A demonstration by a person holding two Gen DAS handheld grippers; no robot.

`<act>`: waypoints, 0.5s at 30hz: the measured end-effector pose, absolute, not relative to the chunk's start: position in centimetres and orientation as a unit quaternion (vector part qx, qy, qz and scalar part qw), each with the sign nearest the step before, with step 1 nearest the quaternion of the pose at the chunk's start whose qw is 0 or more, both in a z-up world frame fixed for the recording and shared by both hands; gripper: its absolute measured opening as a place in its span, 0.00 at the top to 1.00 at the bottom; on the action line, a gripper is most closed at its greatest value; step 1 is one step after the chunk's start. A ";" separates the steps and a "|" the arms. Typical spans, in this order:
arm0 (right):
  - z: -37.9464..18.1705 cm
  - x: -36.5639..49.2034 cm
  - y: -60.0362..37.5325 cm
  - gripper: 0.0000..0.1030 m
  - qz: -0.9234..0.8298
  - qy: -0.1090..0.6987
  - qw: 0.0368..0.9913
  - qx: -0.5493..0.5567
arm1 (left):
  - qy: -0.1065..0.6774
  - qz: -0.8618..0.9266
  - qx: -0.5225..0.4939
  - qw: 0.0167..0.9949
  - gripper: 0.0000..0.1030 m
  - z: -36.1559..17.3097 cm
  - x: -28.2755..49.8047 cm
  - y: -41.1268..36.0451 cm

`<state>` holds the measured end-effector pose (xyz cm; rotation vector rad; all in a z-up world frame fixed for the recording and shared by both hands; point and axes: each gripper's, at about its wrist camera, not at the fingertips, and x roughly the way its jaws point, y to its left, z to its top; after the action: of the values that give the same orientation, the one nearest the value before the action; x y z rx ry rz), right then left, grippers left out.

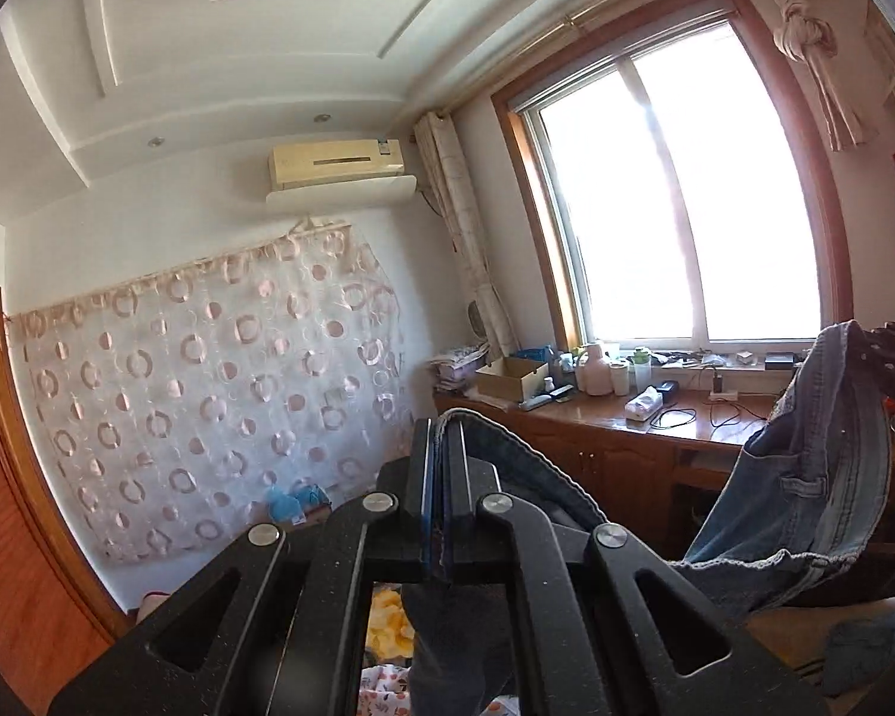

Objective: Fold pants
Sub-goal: 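Lift the jeans by the waistband with both tools and shake them out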

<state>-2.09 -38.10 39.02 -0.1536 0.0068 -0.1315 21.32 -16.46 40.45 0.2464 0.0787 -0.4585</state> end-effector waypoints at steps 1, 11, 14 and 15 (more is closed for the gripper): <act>39.0 -3.0 -36.5 0.97 -0.054 0.004 0.995 -0.081 | 0.043 -0.221 0.116 0.967 0.97 39.7 21.2 -14.9; 32.4 -4.2 -16.0 0.97 0.117 0.088 0.981 -0.130 | 0.182 -0.145 0.118 0.965 0.97 24.9 26.6 -3.7; 30.1 -3.6 -10.5 0.97 0.155 0.119 0.970 -0.142 | 0.215 -0.137 0.123 0.959 0.97 22.0 26.6 -2.7; 29.5 -3.6 -9.0 0.97 0.166 0.126 0.967 -0.145 | 0.219 -0.133 0.128 0.958 0.97 21.3 26.3 -2.6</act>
<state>-3.58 -8.95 29.48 -0.2925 0.2545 0.3356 26.27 -2.60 21.34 0.2602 0.4447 -0.2695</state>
